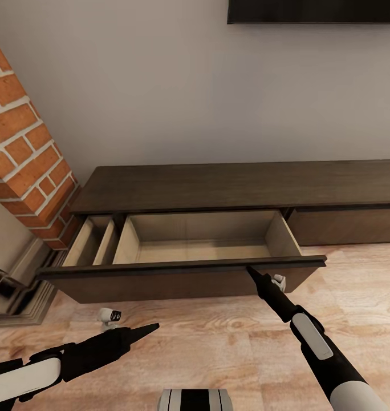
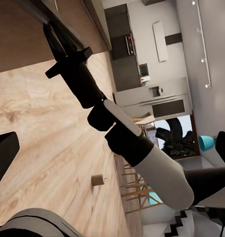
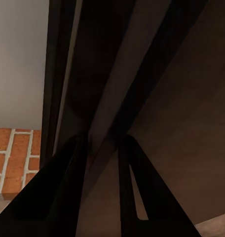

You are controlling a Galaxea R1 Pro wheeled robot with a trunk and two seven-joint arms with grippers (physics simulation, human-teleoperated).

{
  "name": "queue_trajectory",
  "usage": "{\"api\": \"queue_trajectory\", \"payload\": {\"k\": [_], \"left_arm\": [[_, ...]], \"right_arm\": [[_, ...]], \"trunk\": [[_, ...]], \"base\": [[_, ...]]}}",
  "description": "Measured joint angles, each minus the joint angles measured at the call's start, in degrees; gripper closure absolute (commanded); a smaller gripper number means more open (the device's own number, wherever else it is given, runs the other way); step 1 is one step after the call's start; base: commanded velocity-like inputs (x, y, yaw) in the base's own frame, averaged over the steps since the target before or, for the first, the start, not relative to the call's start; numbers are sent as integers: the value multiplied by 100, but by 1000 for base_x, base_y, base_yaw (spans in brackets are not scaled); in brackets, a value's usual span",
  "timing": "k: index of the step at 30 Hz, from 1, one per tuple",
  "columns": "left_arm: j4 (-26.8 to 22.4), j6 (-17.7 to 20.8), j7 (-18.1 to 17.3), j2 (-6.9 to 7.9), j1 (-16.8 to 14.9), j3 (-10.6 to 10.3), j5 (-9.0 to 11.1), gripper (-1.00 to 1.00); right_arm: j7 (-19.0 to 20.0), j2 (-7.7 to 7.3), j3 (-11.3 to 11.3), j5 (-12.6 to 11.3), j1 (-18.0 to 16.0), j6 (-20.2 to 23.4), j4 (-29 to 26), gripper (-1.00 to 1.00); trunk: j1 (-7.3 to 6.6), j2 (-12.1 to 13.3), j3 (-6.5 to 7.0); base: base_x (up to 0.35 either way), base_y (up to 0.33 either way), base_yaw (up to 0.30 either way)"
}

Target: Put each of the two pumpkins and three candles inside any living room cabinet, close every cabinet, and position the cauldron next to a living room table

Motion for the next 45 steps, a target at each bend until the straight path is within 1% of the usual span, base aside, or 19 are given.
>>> {"api": "queue_trajectory", "payload": {"k": [5,7,10,21,25,31,40,41,42,43,45], "left_arm": [[0,0,0,1,0,0,0,-100],[0,0,0,2,1,0,0,-100],[0,0,0,4,0,1,0,-100],[0,0,3,-1,0,0,0,-100],[0,1,8,-2,0,-1,0,-100],[0,0,12,-2,0,0,0,-100],[0,0,13,-2,0,0,0,-100],[0,0,11,-2,0,0,0,-100],[1,0,9,-3,-2,-2,1,-100],[1,0,9,-3,-2,-2,1,-100],[1,0,8,-8,-3,-3,1,-100]], "right_arm": [[-7,0,0,2,0,1,-4,100],[-7,0,-4,19,0,1,-8,100],[-18,0,-25,106,0,7,-30,100],[-5,0,-31,137,0,0,-30,100],[15,-2,-44,195,-1,5,-30,100],[87,-97,42,284,0,29,-42,100],[49,-73,25,298,1,-1,-58,100],[50,-72,24,301,1,-2,-57,-100],[130,-70,71,282,0,10,85,-100],[135,-69,71,282,0,9,213,-100],[113,-69,84,368,3,-7,298,-100]], "trunk": [[0,0,0],[0,0,0],[0,0,0],[0,0,0],[0,0,0],[0,0,0],[0,0,0],[0,0,0],[0,0,0],[0,0,0],[1,1,0]], "base": [[0,0,0],[0,0,0],[0,0,0],[0,0,0],[0,0,0],[0,0,0],[0,0,0],[0,0,0],[0,0,0],[0,0,0],[0,0,0]]}}
